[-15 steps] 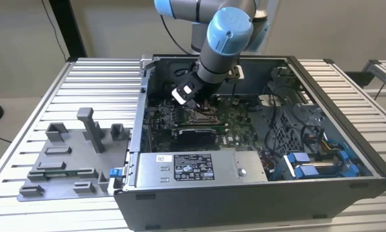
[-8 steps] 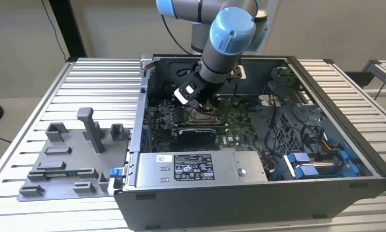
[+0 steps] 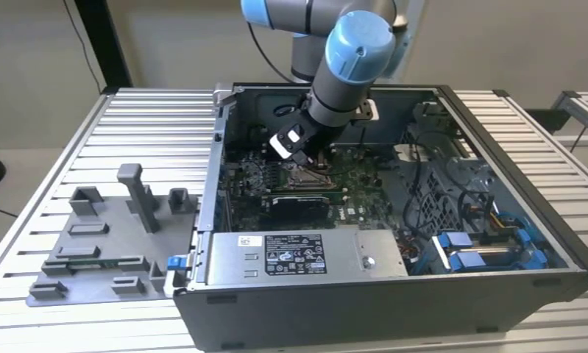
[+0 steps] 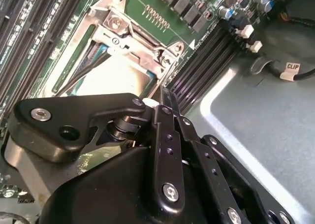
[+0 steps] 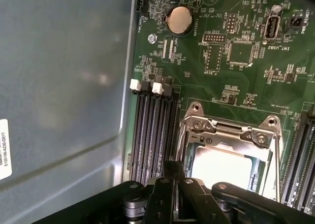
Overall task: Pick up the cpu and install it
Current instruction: 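Install the second cpu locking lever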
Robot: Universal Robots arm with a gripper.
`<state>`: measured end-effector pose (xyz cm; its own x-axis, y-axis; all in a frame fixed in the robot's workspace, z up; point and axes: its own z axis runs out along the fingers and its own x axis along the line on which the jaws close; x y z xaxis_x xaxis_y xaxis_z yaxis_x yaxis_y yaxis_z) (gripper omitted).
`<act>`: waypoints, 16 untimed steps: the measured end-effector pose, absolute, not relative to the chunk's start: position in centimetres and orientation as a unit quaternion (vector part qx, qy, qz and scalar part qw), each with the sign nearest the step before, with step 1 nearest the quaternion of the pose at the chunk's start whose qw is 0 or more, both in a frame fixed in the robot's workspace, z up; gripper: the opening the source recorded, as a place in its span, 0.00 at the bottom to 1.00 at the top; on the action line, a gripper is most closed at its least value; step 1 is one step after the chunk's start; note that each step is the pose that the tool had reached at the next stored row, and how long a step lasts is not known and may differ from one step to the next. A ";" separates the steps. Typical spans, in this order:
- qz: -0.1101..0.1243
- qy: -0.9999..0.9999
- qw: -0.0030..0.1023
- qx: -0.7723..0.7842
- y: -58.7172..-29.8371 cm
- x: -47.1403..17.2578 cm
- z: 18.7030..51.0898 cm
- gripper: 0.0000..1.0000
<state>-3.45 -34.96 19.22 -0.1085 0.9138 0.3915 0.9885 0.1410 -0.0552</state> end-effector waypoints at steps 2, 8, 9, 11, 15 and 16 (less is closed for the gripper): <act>-0.111 -0.736 0.169 -0.646 -34.9 -3.3 19.2 0.00; -0.110 -0.736 0.168 -0.646 -34.9 -2.8 19.2 0.00; -0.110 -0.736 0.168 -0.646 -34.9 -2.7 19.2 0.00; -0.110 -0.736 0.168 -0.646 -34.9 -2.6 19.2 0.00; -0.109 -0.736 0.168 -0.646 -34.9 -2.3 19.2 0.00; -0.109 -0.736 0.168 -0.646 -34.9 -2.3 19.2 0.00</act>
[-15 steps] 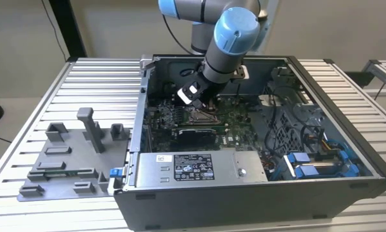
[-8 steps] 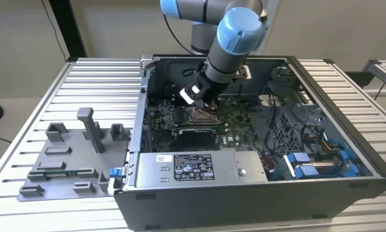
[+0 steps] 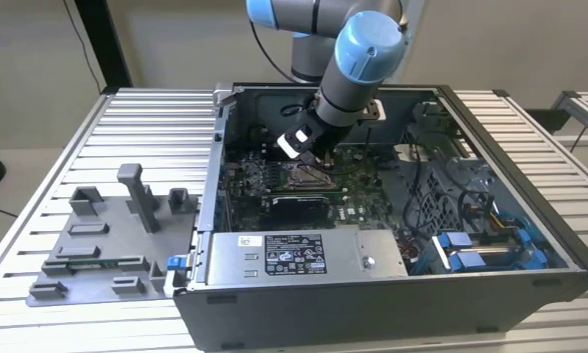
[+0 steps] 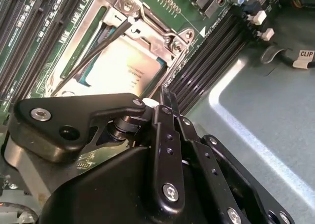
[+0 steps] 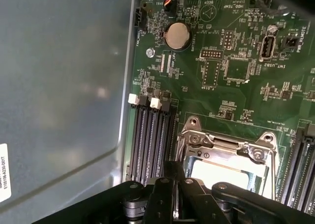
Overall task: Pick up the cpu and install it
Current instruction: 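Install the second cpu locking lever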
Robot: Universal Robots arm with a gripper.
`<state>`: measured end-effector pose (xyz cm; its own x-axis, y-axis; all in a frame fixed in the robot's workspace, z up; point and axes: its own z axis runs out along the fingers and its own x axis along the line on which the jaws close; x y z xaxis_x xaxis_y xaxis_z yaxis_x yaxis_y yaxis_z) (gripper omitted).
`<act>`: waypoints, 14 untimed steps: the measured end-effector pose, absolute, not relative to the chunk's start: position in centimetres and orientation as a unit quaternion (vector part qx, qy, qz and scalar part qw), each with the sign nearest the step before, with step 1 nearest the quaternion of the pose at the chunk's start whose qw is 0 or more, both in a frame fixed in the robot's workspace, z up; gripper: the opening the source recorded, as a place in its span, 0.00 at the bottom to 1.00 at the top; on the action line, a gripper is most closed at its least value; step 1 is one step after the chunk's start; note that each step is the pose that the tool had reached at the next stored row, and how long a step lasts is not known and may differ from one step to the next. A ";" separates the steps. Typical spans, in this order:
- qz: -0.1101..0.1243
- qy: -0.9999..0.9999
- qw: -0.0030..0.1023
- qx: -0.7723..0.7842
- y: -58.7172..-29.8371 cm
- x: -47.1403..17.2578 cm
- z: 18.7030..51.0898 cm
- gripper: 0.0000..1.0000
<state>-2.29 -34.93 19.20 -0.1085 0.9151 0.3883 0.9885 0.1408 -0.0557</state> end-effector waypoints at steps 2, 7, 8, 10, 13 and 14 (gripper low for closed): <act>-0.109 -0.736 0.168 -0.646 -34.9 -2.2 19.2 0.00; -0.109 -0.736 0.168 -0.646 -34.9 -2.0 19.2 0.00; -0.109 -0.736 0.168 -0.646 -34.9 -2.0 19.2 0.00; -0.109 -0.736 0.168 -0.646 -34.9 -1.9 19.2 0.00; -0.109 -0.736 0.168 -0.646 -34.9 -1.8 19.2 0.00; -0.109 -0.736 0.168 -0.646 -34.8 -1.8 19.2 0.00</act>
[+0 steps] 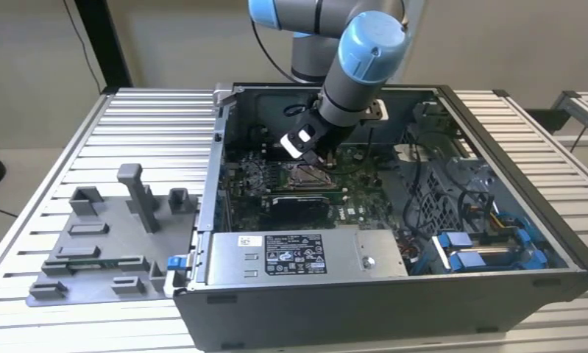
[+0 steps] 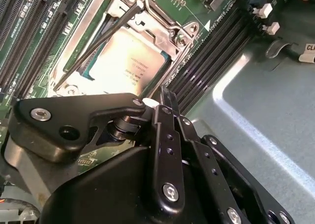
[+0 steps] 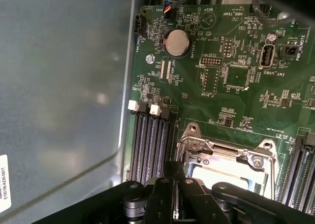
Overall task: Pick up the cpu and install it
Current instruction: 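Install the second cpu locking lever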
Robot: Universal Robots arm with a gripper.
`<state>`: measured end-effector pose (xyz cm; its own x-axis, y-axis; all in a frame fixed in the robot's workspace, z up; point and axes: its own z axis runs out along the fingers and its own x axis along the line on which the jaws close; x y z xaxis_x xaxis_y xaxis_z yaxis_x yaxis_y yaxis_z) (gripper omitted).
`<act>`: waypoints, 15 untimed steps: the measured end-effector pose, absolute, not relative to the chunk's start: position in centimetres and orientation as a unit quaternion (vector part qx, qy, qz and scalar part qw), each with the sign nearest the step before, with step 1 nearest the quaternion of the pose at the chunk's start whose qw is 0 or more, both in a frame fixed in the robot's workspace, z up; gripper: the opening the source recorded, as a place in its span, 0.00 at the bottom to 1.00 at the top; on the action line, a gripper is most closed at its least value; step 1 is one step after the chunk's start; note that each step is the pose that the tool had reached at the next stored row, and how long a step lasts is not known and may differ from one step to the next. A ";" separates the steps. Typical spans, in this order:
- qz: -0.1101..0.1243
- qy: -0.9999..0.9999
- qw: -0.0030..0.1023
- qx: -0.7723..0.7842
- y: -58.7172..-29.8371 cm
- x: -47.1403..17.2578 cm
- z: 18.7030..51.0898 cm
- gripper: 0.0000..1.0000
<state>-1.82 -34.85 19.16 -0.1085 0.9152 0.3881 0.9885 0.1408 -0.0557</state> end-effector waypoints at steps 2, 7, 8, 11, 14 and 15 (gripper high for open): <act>-0.109 -0.736 0.168 -0.646 -34.8 -1.8 19.1 0.00; -0.109 -0.736 0.168 -0.646 -34.8 -1.7 19.1 0.00; -0.109 -0.736 0.168 -0.646 -34.8 -1.6 19.0 0.00; -0.109 -0.736 0.168 -0.646 -34.8 -1.6 19.0 0.00; -0.109 -0.736 0.168 -0.646 -34.8 -1.5 18.9 0.00; -0.109 -0.736 0.168 -0.646 -34.7 -1.5 18.9 0.00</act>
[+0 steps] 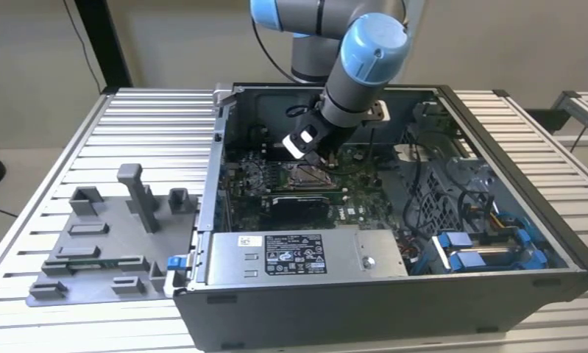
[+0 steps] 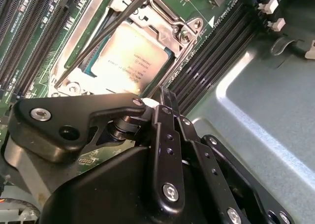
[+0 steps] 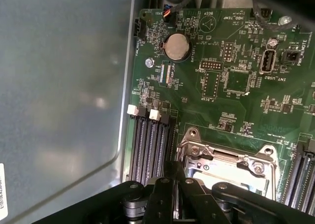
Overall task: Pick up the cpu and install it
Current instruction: 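Install the second cpu locking lever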
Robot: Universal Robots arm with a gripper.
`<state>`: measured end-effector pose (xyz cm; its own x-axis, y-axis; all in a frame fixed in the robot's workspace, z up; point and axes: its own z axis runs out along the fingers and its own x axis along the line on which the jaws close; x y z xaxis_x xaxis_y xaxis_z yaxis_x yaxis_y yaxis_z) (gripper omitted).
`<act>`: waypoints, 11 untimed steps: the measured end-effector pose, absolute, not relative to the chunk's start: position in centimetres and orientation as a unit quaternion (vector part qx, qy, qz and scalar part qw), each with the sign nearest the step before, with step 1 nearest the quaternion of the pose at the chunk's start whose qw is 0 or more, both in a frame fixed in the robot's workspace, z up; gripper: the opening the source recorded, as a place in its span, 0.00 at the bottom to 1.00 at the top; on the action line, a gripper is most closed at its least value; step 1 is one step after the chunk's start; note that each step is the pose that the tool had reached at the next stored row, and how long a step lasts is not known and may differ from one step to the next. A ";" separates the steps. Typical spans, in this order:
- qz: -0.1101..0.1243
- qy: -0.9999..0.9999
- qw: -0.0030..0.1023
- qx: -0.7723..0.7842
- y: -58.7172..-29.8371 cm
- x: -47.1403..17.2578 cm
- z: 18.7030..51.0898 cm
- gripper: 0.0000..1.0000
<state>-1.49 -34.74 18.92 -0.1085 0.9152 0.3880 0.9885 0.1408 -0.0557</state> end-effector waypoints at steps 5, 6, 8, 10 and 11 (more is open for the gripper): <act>-0.109 -0.736 0.168 -0.646 -34.7 -1.4 18.8 0.00; -0.109 -0.736 0.168 -0.646 -34.6 -1.4 18.8 0.00; -0.109 -0.736 0.168 -0.646 -34.6 -1.3 18.8 0.00; -0.109 -0.736 0.168 -0.646 -34.6 -1.3 18.8 0.00; -0.109 -0.736 0.168 -0.646 -34.5 -1.3 18.8 0.00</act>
<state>-1.29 -34.55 18.78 -0.1085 0.9151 0.3884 0.9885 0.1408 -0.0556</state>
